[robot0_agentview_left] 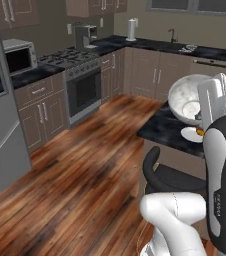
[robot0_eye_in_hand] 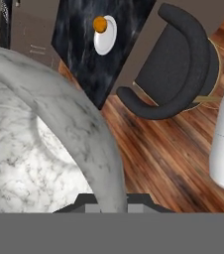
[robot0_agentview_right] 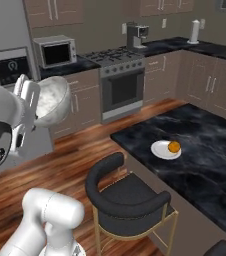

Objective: Take the smaller bowl and place it next to the appetizer plate on the dining counter , and place the larger bowl next to the plate with cooked food.

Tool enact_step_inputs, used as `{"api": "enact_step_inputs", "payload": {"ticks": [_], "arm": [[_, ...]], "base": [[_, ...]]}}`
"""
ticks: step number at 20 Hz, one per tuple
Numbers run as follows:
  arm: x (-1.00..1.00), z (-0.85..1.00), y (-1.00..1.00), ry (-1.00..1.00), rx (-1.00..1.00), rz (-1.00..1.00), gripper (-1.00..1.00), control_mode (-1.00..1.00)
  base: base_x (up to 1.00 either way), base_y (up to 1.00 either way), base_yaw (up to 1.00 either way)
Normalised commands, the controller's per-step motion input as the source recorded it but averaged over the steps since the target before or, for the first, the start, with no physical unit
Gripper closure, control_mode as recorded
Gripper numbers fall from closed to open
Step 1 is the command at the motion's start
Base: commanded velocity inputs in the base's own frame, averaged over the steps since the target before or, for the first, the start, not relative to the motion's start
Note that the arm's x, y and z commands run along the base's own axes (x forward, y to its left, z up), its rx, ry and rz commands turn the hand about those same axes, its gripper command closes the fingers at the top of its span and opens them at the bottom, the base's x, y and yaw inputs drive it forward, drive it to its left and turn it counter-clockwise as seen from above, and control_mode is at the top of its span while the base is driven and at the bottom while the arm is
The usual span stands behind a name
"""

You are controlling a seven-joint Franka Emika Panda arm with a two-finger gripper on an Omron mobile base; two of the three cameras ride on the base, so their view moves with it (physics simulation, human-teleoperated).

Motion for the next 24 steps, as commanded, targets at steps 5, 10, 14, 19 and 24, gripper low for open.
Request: {"api": "enact_step_inputs", "payload": {"ticks": [5,10,14,19,24], "arm": [[0.00,0.00,0.00,0.00,0.00,0.00,1.00,1.00],[0.20,-0.06,0.00,0.01,0.00,-0.08,1.00,-1.00],[1.00,-0.41,-0.24,0.13,0.00,-0.27,1.00,-1.00],[0.99,-0.48,-0.75,0.13,0.00,0.02,1.00,-1.00],[0.87,-0.44,-0.97,0.09,0.00,0.17,1.00,-1.00]], "base": [[1.00,-0.06,-0.35],[0.80,-0.01,-0.33],[0.00,0.00,0.00],[0.00,0.00,0.00],[0.00,0.00,0.00]]}}
